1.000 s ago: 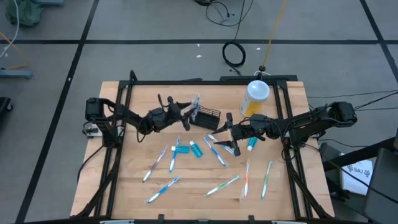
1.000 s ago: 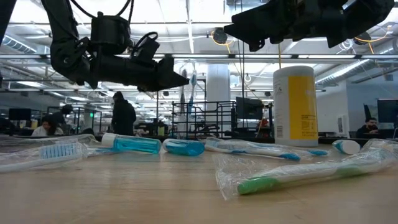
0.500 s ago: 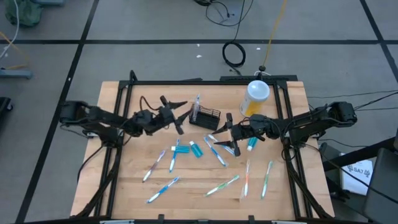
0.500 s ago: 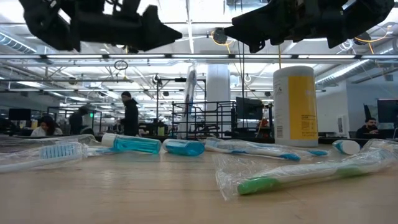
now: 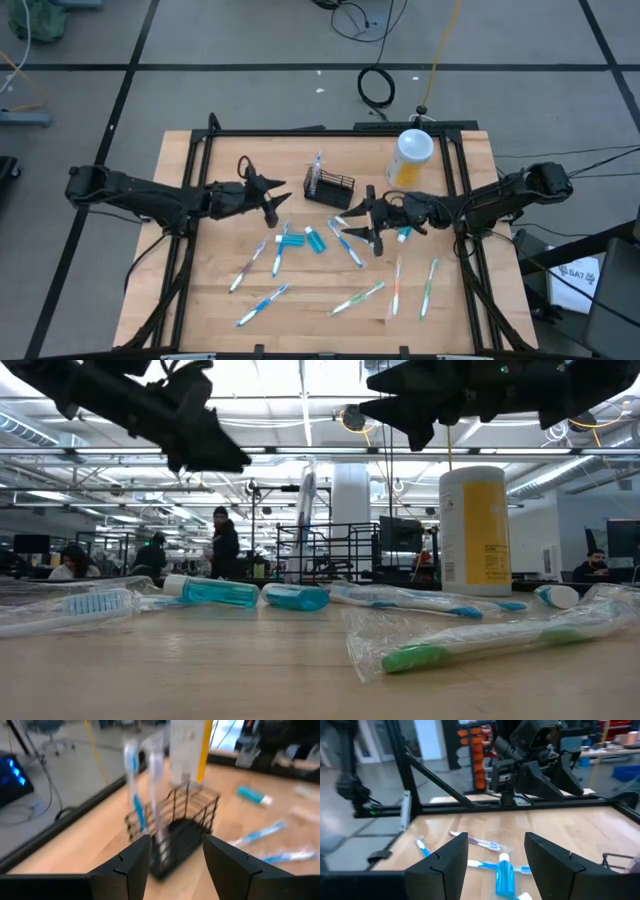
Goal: Pick & Place toothbrushing station
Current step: Put the blue mouthwash into the black wire organizer
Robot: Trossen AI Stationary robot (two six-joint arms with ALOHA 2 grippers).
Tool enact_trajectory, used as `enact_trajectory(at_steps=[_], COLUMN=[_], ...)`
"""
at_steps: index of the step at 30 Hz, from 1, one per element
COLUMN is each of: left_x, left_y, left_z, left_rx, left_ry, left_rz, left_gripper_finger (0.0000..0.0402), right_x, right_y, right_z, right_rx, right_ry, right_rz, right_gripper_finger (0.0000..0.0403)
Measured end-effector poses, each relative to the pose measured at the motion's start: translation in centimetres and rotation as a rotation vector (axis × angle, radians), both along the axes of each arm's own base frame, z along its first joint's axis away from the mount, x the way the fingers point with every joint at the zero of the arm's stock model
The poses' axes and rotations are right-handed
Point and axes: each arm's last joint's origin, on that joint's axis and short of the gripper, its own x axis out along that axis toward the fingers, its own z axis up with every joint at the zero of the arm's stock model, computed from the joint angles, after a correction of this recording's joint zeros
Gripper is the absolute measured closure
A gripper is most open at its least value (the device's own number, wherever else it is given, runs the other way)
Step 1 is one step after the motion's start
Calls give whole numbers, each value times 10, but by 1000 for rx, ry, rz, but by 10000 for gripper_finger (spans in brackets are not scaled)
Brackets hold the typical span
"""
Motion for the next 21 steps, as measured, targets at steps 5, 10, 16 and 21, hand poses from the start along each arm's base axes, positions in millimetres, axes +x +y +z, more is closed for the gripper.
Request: enact_trajectory(at_steps=[5,10,16,21], left_x=[-4,-4,-6,-7], left_y=[6,12,10,9], left_z=[-3,-3,-11,-13], left_rx=[3,-17,-145,-157], left_ry=[49,51,117,141], left_rz=[28,24,-136,-159], left_gripper_finger=[215,215,215,215], right_x=[15,38,70,98], right_y=[18,24,25,28], right_z=[0,-8,-24,-32], right_rx=[-20,11,55,70], right_ry=[13,73,221,275], right_rz=[-47,-81,-109,-112], right_gripper_finger=[216,216,216,216])
